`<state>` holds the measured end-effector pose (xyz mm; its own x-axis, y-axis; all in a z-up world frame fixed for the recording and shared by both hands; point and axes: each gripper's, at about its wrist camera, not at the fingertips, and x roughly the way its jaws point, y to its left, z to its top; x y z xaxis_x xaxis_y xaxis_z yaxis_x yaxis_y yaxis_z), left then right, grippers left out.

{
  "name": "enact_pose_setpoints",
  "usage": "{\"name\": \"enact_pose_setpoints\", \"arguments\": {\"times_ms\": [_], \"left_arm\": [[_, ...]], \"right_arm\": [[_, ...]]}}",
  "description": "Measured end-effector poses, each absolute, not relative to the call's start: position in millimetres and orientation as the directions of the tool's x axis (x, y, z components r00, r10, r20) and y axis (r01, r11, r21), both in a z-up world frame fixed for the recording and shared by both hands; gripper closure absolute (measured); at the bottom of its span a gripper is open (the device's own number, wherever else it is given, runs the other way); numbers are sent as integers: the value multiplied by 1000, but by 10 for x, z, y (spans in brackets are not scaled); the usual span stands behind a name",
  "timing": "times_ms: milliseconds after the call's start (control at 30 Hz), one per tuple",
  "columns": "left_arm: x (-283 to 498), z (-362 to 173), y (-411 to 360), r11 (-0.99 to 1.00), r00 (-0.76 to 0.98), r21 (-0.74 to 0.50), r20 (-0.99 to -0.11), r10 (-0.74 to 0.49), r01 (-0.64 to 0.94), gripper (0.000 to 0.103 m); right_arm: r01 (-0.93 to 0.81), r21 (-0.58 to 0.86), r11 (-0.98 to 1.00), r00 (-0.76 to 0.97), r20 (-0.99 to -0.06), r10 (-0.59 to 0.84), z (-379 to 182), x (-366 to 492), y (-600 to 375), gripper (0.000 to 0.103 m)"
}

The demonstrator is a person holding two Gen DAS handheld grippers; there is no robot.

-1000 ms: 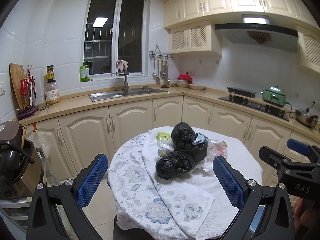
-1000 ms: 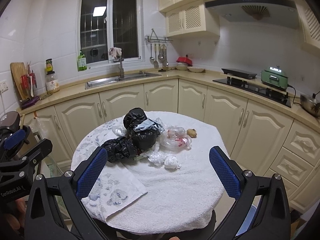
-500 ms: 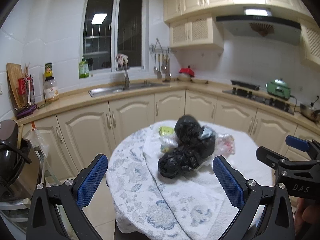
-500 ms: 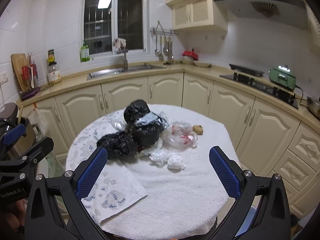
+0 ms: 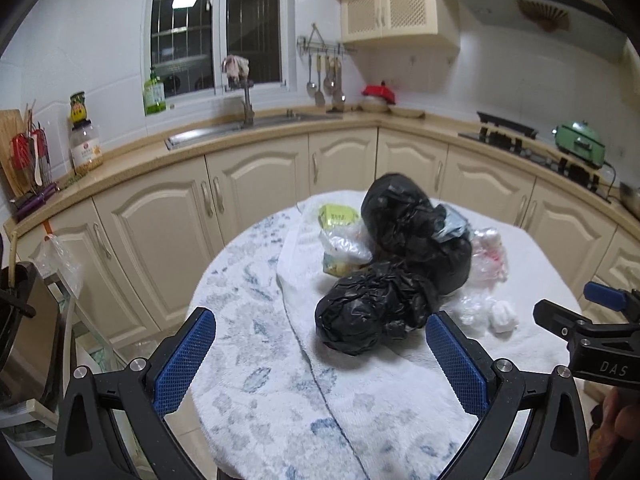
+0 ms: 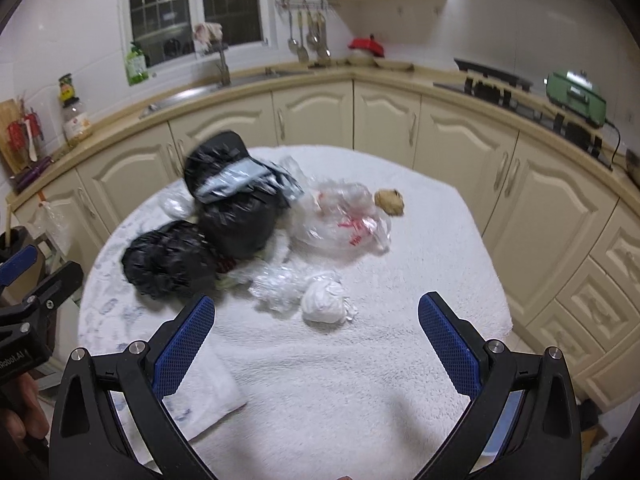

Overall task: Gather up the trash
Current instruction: 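Grasp the black bag with the left tool while the right tool grasps the white tissue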

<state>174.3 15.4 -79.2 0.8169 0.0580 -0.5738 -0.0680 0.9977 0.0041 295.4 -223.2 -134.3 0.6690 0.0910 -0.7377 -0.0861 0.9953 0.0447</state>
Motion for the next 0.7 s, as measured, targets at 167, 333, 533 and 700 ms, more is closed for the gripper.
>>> {"name": "enact_pose_setpoints", "arguments": {"times_ms": [167,333,533,700], "left_arm": [[2039,-871,165,1000,791,11,-611,28,-27,1],[2337,-1022,147,998,755,-6,-654,-53,65,1],[2617,-1133,166,995,729,19,-681,-60,100,1],[2894,-1270,54,990,696,32,-714,-75,139,1]], "right_arm": [[-103,62,993,603,-790,111,-1528,3199,-2241,3],[-95,65,993,528,-842,106,-1769,3390,-2324,9],[-75,90,993,479,-870,115,-1939,3514,-2428,21],[-88,101,991,457,-880,130,-2054,3585,-2408,35]]}}
